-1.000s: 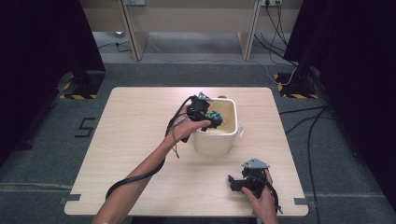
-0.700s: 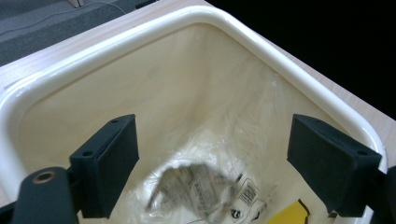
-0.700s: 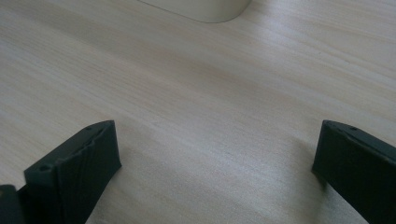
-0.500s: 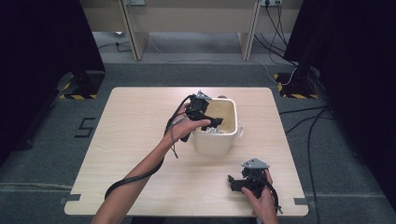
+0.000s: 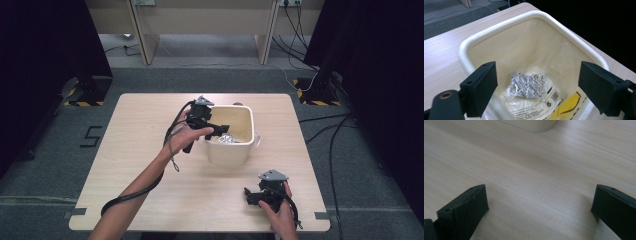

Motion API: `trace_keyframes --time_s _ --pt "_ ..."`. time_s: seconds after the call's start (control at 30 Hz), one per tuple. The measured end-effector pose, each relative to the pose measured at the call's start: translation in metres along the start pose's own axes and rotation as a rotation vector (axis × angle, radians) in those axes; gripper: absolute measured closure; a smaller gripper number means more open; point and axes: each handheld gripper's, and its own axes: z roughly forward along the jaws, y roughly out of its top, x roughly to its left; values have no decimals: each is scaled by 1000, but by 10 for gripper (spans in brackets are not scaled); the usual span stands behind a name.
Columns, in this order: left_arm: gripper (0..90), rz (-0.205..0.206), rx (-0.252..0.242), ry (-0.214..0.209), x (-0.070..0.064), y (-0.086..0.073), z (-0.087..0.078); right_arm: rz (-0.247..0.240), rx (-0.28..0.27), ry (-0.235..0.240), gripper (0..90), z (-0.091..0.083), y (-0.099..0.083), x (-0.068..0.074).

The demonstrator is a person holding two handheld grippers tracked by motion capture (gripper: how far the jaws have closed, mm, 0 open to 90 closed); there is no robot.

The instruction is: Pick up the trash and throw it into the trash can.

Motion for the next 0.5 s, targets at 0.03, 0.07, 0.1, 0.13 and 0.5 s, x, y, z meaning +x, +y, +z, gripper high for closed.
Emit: trace_keyframes --time_s 0.03,0.07,0.1,0.13,0.5 --pt "151 0 0 0 0 0 0 0 0 0 5 0 0 0" --pt "151 -4 -4 3 2 -1 -3 1 1 0 5 0 0 0" --pt "151 -7 -9 7 5 -2 -6 2 1 0 5 0 0 0" --pt "150 -15 -15 15 10 -5 -12 2 2 1 5 0 0 0" --pt "151 -42 -40 45 27 -18 -32 2 2 1 5 0 0 0"
